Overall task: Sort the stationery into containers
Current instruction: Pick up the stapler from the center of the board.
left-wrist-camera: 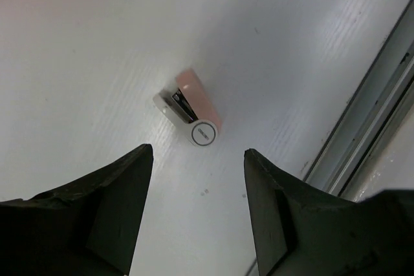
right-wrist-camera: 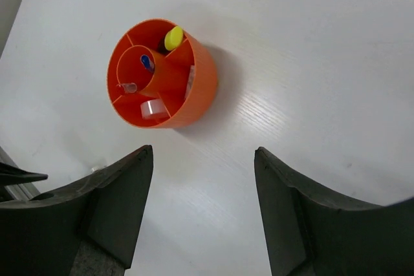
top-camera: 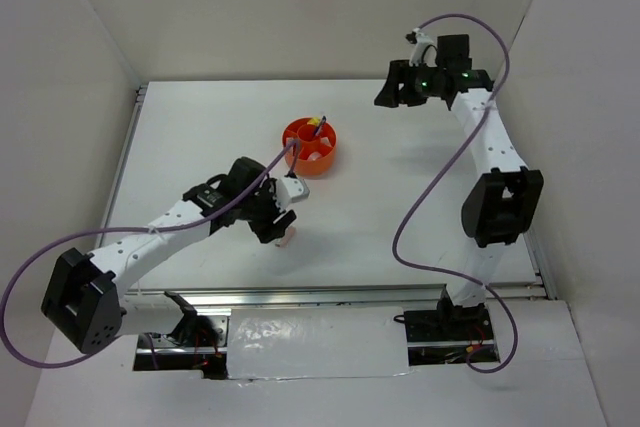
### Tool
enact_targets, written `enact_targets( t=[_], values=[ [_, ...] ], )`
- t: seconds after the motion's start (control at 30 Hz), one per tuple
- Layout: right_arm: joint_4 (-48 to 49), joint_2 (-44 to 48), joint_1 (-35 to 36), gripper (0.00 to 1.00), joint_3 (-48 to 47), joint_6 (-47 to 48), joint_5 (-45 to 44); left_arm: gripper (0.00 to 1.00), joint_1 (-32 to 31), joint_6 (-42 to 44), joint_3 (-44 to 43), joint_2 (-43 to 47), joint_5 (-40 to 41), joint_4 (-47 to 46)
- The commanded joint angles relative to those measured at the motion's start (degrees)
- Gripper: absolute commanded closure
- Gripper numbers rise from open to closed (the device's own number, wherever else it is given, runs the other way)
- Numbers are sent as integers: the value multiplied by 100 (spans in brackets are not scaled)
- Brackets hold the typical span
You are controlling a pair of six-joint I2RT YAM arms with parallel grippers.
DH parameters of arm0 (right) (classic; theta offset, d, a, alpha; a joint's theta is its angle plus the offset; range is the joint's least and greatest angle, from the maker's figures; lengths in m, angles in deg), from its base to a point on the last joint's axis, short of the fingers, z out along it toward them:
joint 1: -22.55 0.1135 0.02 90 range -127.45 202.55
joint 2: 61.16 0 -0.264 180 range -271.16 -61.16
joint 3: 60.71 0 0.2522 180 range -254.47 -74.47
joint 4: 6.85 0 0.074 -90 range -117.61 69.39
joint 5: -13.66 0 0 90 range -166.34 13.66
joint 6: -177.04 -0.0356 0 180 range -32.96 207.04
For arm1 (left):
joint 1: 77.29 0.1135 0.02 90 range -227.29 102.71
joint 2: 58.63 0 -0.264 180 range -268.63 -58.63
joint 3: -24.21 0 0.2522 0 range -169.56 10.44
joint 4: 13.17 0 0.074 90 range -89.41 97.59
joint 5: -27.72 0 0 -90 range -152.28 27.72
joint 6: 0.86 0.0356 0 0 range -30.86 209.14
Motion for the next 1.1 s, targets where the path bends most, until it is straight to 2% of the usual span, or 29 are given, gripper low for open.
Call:
enact_targets(
  t=[0.0, 0.2, 0.33, 0.63, 0.8, 1.07],
  values=[
    [99, 608, -134, 30, 432, 26, 259, 30, -135, -351, 103, -115, 620, 53],
    [186, 1329, -328, 31, 1469, -53, 505, 38, 5, -1431, 103, -573, 805, 35],
    [283, 1549, -337, 33, 1944, -80, 514, 41, -3, -1705, 59, -784, 832, -61],
    [266, 1602, -354, 34, 2165, -282, 681, 43, 93, -2285, -160, -1460, 639, -299],
    [257, 1655, -345, 35, 2296, -308, 769, 45, 348, -2514, -318, -1715, 384, -457],
    [292, 1655, -328, 36, 2419, -291, 822, 53, 585, -2655, -354, -1856, 208, -685]
  ],
)
